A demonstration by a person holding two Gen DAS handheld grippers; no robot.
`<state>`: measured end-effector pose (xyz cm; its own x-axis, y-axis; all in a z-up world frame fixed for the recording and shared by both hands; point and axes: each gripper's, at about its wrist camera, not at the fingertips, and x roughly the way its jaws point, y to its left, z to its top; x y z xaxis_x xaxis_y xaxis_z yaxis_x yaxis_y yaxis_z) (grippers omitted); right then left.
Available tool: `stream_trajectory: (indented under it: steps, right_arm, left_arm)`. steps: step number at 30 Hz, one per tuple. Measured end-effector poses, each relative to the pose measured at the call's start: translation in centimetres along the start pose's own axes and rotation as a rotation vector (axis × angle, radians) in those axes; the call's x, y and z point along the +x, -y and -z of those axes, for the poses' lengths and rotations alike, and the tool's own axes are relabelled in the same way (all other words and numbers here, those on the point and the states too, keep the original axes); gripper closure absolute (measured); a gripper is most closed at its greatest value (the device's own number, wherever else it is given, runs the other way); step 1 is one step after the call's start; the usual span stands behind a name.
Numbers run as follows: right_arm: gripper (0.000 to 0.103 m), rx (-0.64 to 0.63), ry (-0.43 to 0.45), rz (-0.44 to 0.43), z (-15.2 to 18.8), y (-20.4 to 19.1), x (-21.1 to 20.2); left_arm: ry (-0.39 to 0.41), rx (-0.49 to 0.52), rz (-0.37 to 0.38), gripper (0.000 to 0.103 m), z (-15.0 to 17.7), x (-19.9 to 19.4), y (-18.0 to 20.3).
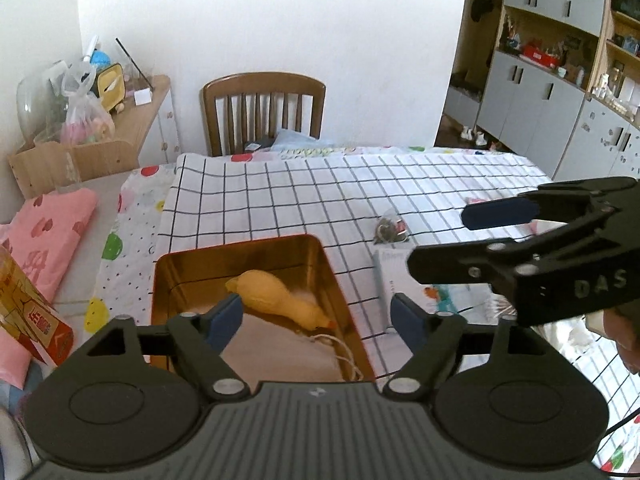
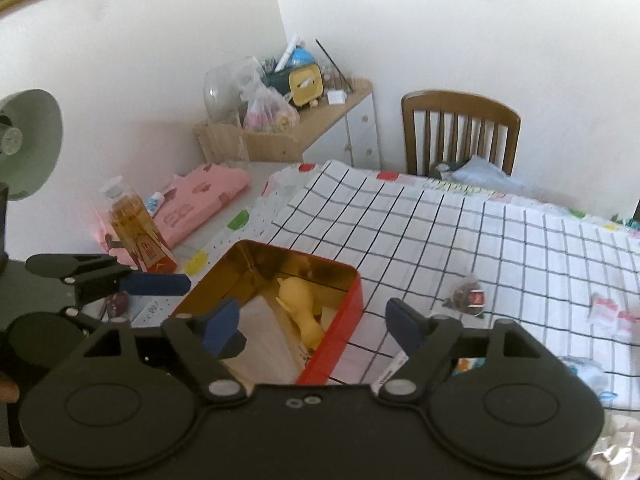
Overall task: Organize soft objects
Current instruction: 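Open the right tool to drop the balloon and withdraw, then lower the left tool onto the tea bag and close on it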
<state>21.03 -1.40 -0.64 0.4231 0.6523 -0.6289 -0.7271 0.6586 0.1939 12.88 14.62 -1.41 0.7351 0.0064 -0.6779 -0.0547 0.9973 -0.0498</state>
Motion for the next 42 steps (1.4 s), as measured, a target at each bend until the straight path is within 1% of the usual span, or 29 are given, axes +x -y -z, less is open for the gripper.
stream_trajectory:
  steps: [3,6,10,12,14,17,21,24,27,30,34,38,42]
  right_arm:
    - [0.016,-0.004,0.032,0.007,0.5,0.6,-1.8]
    - [0.012,0.002,0.057,0.023,1.2,1.5,-3.6]
    - [0.01,0.028,0.064,0.041,2.5,3.0,-5.4]
    - [0.008,0.031,0.064,0.049,3.1,3.6,-6.1]
    - [0.007,0.034,0.067,0.057,3.8,4.2,-6.8]
    - [0.006,0.042,0.071,0.071,4.7,5.3,-7.8]
    - [0.006,0.057,0.061,0.081,5.9,6.8,-8.8]
    - [0.006,0.068,0.049,0.082,7.1,7.9,-9.3]
    - [0.006,0.069,0.032,0.085,8.4,8.5,-9.7]
    - [0.006,0.047,0.001,0.087,10.1,8.5,-9.5]
    - [0.006,0.022,-0.052,0.073,12.2,8.3,-8.9]
    - [0.006,0.008,-0.104,0.052,13.9,8.4,-8.2]
    - [0.006,-0.005,-0.142,0.034,15.2,8.6,-7.4]
  left_arm:
    - [0.013,0.01,0.007,0.021,-0.1,-0.4,1.1]
    - [0.025,0.006,0.02,0.015,-0.2,-0.7,2.2]
    - [0.049,-0.006,0.04,0.013,-0.5,-1.1,3.5]
    - [0.058,-0.005,0.037,0.01,-0.6,-1.1,4.3]
    - [0.062,-0.004,0.041,0.003,-0.7,-1.0,5.1]
    - [0.07,-0.018,0.066,0.003,-0.8,-0.8,6.0]
    - [0.068,-0.039,0.078,0.003,-1.0,-0.2,7.1]
    - [0.069,-0.058,0.077,0.003,-1.0,0.4,7.9]
    - [0.071,-0.064,0.036,0.001,-1.1,1.0,9.0]
    - [0.079,-0.067,0.021,0.001,-1.1,1.6,9.8]
    - [0.064,-0.085,0.013,0.001,-1.2,2.7,10.5]
    - [0.034,-0.07,0.025,0.001,-1.6,4.0,11.2]
    - [0.024,-0.073,0.042,0.001,-1.9,5.4,11.7]
